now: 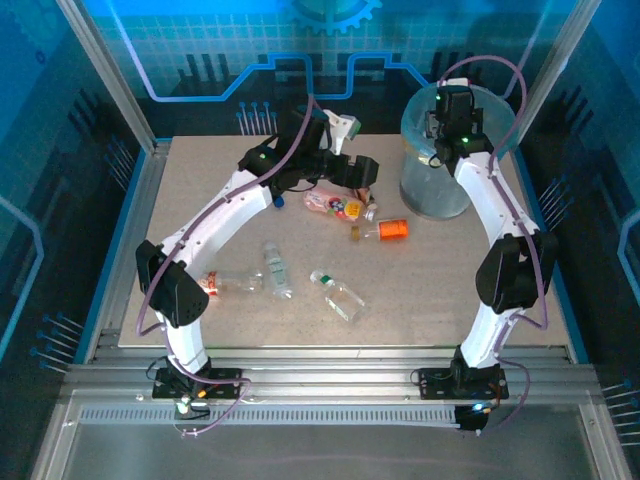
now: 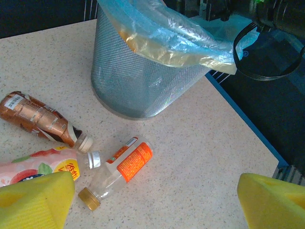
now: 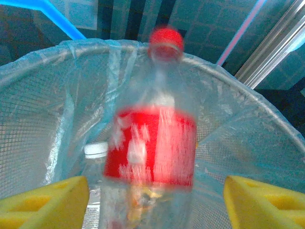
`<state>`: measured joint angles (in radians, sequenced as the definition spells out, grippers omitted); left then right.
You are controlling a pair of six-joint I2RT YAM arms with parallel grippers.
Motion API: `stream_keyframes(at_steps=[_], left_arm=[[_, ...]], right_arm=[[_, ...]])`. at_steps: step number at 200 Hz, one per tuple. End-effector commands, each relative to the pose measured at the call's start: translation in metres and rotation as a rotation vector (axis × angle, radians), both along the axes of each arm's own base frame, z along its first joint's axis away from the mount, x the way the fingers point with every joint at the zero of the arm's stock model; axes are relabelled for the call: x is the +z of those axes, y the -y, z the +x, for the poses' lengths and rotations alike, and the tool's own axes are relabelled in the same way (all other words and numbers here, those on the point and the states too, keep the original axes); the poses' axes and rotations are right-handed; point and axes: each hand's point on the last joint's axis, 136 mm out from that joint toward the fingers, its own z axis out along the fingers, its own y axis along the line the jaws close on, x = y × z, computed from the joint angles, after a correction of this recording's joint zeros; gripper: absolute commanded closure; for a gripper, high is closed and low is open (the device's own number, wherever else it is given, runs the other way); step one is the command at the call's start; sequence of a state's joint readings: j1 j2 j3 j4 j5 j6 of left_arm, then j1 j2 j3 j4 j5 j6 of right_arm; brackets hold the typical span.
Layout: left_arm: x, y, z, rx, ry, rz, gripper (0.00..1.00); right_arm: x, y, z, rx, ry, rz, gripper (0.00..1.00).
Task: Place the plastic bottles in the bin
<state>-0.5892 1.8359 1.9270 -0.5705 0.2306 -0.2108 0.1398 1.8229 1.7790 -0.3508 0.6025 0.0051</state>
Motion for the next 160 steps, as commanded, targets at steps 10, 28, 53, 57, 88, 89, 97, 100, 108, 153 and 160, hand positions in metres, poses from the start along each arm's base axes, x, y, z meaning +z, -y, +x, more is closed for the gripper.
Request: stream_keyframes(at_steps=[10,28,53,57,88,89,97,100,108,153,160], left_arm=[[0.025,-0.001,-0.009,-0.01,0.027,-0.049,0.1],[0.026,-0.001,-0.01,-0.011,0.028,-0.052,0.1],[0.027,-0.003,-0.011,-0.005,0.031,-0.05,0.1],[0.028,-0.003,-0.011,-0.005,0.032,-0.051,0.11],[0.029,-0.004,-0.012,-0.002,0.036,-0.053,0.11],[0.029,-0.004,-0.012,-0.002,0.035,-0.053,0.11],[0.03,-0.005,-0.012,-0.001,0.039,-0.054,0.1],[0.03,-0.005,-0.013,-0.002,0.039,-0.054,0.11],[0.031,-0.006,-0.012,0.001,0.041,-0.053,0.1],[0.045,-0.014,-0.018,0.022,0.078,-0.057,0.1],[0.047,-0.016,-0.02,0.025,0.083,-0.059,0.11]], right_arm=[[0.035,0.006,-0.01,-0.005,0.077,0.035,0.2],[0.039,0.006,-0.012,-0.003,0.079,0.039,0.19],[0.044,0.004,-0.015,0.01,0.088,0.052,0.2],[0.044,0.003,-0.016,0.012,0.087,0.055,0.2],[0.047,0.0,-0.019,0.028,0.088,0.079,0.2],[0.048,-0.001,-0.02,0.03,0.089,0.082,0.2],[0.048,-0.003,-0.021,0.039,0.088,0.097,0.2],[0.049,-0.004,-0.021,0.045,0.089,0.103,0.2],[0.051,-0.007,-0.023,0.056,0.09,0.122,0.2],[0.072,-0.042,-0.044,0.173,0.112,0.214,0.21],[0.076,-0.049,-0.048,0.196,0.117,0.215,0.21]])
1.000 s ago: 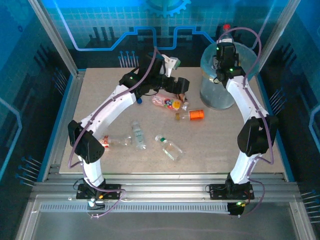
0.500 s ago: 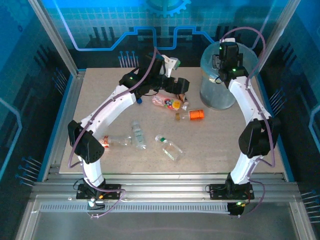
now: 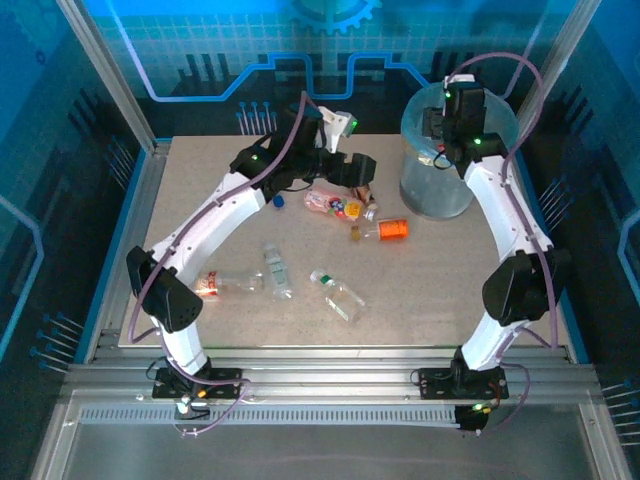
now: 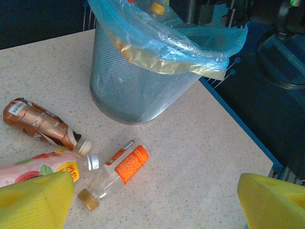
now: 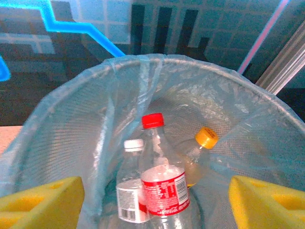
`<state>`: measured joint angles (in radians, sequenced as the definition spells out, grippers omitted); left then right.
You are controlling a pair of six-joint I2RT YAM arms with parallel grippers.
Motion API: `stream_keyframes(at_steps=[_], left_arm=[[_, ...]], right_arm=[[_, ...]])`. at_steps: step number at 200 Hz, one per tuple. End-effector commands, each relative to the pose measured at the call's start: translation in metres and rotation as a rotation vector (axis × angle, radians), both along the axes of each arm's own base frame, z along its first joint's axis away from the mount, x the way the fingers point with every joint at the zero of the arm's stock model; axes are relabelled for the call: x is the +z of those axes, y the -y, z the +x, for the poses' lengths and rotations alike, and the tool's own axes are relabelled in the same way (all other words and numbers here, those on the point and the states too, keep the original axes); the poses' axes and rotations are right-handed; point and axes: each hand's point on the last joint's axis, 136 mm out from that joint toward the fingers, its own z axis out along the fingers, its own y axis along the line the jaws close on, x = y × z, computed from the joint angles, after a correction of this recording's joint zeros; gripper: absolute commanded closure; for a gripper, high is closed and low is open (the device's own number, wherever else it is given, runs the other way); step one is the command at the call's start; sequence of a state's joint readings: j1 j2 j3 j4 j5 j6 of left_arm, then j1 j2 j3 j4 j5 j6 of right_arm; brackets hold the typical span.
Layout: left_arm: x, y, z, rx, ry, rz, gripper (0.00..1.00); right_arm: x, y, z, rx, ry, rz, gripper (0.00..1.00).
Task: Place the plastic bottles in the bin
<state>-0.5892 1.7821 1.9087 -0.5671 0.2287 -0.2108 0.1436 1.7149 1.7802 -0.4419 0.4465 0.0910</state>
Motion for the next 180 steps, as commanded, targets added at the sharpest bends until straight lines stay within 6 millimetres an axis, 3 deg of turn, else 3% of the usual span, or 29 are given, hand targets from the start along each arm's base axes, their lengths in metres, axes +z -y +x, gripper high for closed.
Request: stream_keyframes(at_steps=[1,42,74,117,149,180], left_arm=[[0.028,-0.009,-0.01,0.023,0.051,-0.038,0.1],[0.035,-0.03,-0.026,0.068,0.083,-0.038,0.1],[0.029,-0.059,-0.044,0.132,0.108,-0.005,0.09],[-0.002,-0.116,-0.072,0.273,0.093,0.072,0.09],[-0.032,-0.179,-0.09,0.471,-0.018,0.032,0.09],[-0.063,-0.244,-0.105,0.685,-0.122,-0.012,0.09]], right_arm=[[0.045,-0.026,-0.022,0.086,0.085,0.071,0.21],[0.07,-0.076,-0.055,0.246,0.107,0.079,0.22],[0.067,-0.137,-0.086,0.431,0.065,0.074,0.22],[0.027,-0.228,-0.125,0.666,-0.078,0.081,0.23],[-0.01,-0.3,-0.152,0.864,-0.174,0.058,0.24],[-0.059,-0.36,-0.167,0.951,-0.274,0.048,0.25]])
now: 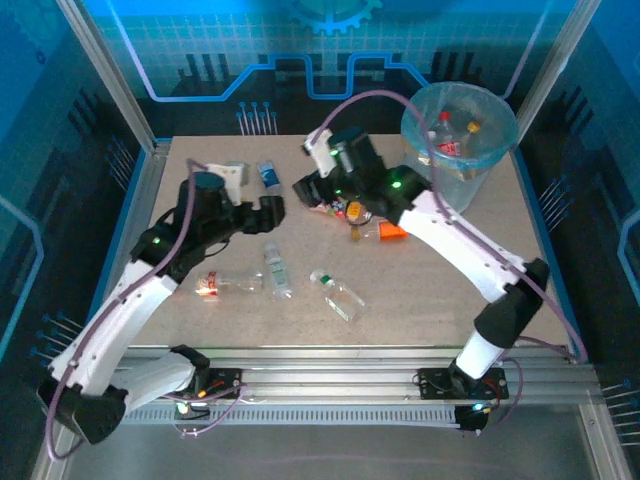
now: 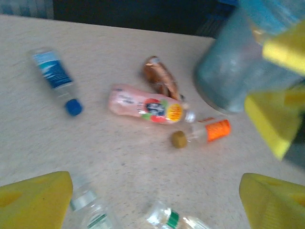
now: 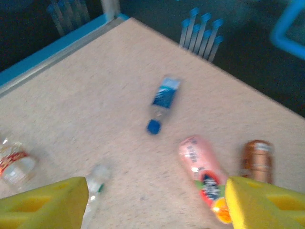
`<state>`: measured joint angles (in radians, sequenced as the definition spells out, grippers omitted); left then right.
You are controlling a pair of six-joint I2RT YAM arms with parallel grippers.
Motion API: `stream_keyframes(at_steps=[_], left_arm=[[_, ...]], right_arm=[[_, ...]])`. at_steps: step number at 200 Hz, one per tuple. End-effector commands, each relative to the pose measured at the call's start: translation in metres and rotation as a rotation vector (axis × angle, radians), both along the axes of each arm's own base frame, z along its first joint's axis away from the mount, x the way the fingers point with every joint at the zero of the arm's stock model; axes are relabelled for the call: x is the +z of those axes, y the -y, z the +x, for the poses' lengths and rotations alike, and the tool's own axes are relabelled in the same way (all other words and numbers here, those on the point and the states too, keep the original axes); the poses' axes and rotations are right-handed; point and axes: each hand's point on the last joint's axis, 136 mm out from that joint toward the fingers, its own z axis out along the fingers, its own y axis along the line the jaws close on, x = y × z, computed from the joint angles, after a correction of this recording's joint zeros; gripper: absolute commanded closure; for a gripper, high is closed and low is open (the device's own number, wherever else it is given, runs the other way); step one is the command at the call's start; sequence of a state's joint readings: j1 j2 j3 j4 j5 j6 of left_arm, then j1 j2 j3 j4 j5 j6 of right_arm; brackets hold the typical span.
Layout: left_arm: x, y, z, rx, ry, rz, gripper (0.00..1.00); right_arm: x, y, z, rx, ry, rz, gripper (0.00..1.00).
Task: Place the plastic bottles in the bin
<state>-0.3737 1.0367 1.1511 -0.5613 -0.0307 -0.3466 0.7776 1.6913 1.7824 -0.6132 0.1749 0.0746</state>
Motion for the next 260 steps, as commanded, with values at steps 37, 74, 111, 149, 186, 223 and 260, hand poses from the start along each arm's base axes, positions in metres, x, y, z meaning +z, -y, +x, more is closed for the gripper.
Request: stream_keyframes(at_steps=[37,74,111,149,186,223,260], left_arm=[[-0.052,-0.108,-0.021,0.41,-0.141,-0.14,0.08],[-0.087,-0.165,-0.024,0.627,-0.195,-0.336,0.07],[-0.122,-0.213,-0.034,0.816,-0.216,-0.527,0.07],[-0.135,-0.226,-0.046,0.88,-0.212,-0.485,0.06],[-0.135,-0.224,-0.049,0.866,-0.208,-0.462,0.05],[-0.13,-0.222,-0.047,0.848,-0.198,-0.472,0.06],[-0.126,-0.219,-0.044,0.832,-0.188,-0.491,0.07]], right_arm=[[-0.085,-0.102,-0.032,0.188,-0.145,-0.076,0.25],[-0.129,-0.146,-0.043,0.264,-0.155,-0.146,0.23],[-0.164,-0.188,-0.077,0.479,-0.179,-0.218,0.2],[-0.202,-0.21,-0.112,0.689,-0.193,-0.339,0.15],[-0.23,-0.213,-0.119,0.751,-0.231,-0.397,0.1],[-0.254,-0.207,-0.113,0.736,-0.242,-0.462,0.11],[-0.27,-0.206,-0.112,0.735,-0.243,-0.493,0.12]])
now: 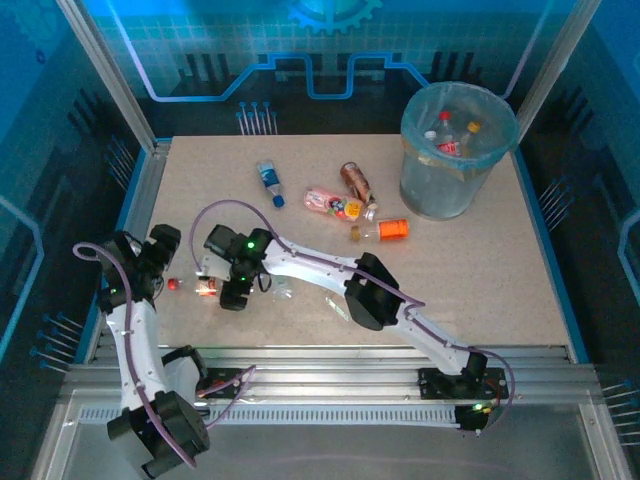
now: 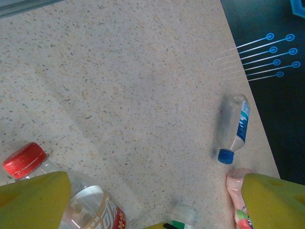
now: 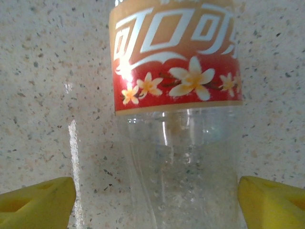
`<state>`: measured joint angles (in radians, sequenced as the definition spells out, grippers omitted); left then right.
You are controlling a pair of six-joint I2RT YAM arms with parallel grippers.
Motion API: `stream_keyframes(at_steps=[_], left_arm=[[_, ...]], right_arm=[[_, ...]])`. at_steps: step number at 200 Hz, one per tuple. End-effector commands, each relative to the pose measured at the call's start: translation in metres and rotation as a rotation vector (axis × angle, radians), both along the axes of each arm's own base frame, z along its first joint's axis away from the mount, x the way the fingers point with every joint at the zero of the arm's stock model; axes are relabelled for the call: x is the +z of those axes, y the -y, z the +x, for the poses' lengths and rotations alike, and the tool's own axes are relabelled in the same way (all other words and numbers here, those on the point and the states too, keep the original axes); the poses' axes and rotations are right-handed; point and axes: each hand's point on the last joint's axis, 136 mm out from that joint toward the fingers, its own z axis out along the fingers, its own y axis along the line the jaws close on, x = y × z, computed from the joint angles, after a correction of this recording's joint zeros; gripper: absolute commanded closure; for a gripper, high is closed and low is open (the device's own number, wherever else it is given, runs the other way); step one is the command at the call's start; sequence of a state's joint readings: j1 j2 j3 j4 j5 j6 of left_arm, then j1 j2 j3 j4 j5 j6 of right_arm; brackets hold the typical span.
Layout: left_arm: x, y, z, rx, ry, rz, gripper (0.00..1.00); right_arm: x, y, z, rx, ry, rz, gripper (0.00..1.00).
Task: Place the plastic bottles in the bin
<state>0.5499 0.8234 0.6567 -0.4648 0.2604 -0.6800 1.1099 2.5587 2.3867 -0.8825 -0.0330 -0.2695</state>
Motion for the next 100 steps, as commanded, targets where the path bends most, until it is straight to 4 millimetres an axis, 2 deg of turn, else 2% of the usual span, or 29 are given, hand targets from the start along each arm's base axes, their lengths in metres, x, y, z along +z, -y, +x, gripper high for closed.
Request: stream_keyframes(at_steps=[1,32,58,81,100], left_arm=[[0.007,0.003,0.003,-0.02,0.038,-0.008,0.07],[0.01,0.003,0.004,-0.026,0.045,-0.007,0.08],[0.015,0.003,0.005,-0.029,0.053,-0.005,0.08],[0.025,0.003,0.008,-0.036,0.068,-0.004,0.08],[0.042,0.003,0.011,-0.043,0.094,0.006,0.09]], right_arm=[[-0.007,0.001,0.003,0.017,0.017,-0.026,0.12],[-0.015,0.001,0.008,0.017,0.043,-0.045,0.16],[-0.011,0.001,0.013,0.005,0.067,-0.049,0.29],[0.011,0.0,0.015,-0.014,0.077,-0.014,0.39],[0.038,-0.003,0.017,-0.033,0.09,0.041,0.44]])
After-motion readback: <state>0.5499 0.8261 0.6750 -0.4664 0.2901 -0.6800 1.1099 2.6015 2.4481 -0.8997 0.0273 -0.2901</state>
